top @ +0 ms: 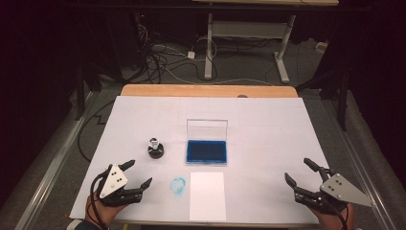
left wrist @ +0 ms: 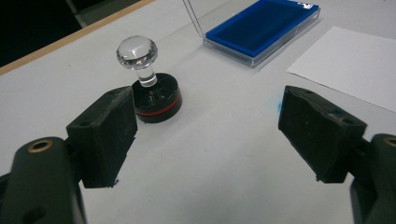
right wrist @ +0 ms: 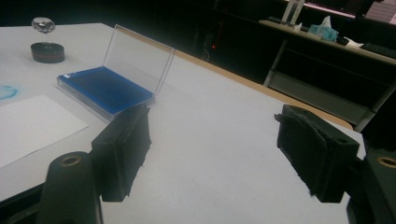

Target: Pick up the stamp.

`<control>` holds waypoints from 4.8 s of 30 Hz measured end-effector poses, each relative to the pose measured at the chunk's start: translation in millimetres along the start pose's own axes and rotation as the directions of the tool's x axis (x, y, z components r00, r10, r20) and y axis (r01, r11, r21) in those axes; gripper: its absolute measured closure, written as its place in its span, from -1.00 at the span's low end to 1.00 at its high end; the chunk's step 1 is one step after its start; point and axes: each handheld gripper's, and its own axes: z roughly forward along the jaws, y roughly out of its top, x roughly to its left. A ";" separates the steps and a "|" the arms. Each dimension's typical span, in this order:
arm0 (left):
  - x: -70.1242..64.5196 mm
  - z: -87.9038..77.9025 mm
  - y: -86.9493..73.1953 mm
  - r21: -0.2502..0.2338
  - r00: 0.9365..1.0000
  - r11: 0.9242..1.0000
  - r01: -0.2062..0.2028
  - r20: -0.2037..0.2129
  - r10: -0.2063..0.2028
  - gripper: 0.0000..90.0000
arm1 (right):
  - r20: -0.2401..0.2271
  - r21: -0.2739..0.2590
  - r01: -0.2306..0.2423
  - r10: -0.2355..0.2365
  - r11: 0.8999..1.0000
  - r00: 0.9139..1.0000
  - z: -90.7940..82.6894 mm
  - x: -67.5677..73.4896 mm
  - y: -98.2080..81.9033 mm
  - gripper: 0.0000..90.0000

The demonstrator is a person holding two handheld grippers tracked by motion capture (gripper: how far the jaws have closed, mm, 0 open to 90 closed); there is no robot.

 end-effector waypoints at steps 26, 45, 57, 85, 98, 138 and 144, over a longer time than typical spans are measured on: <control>15.9 -5.5 -1.7 0.051 1.000 0.999 0.013 -0.014 -0.012 -0.59 | -0.038 0.005 0.034 -0.034 0.999 0.999 9.1 4.5 3.7 -0.44; 38.8 2.4 23.1 0.080 0.999 0.997 0.004 -0.051 0.000 -0.59 | -0.053 0.023 0.051 -0.050 0.998 0.997 11.1 7.8 2.8 -0.45; 51.3 13.6 39.3 0.072 0.999 0.997 0.012 -0.032 -0.010 -0.59 | -0.050 0.035 0.064 -0.062 0.997 0.997 12.1 8.1 1.6 -0.44; 63.8 58.2 48.0 0.158 0.999 0.987 0.002 0.039 -0.008 -0.59 | -0.037 0.072 0.087 -0.084 0.994 0.996 16.2 9.5 0.0 -0.41; 74.2 90.5 75.8 0.375 0.991 0.923 -0.082 0.126 0.037 -0.54 | -0.053 0.096 0.094 -0.089 0.991 0.995 20.6 12.1 -2.3 -0.38; 82.0 104.8 84.1 0.454 0.979 0.884 -0.113 0.201 0.022 0.19 | -0.083 0.125 0.117 -0.107 0.985 0.991 23.2 15.1 -2.9 -0.31; 80.7 104.6 84.8 0.457 0.979 0.880 -0.130 0.202 0.040 0.19 | -0.085 0.126 0.119 -0.109 0.985 0.990 23.0 15.1 -2.9 -0.30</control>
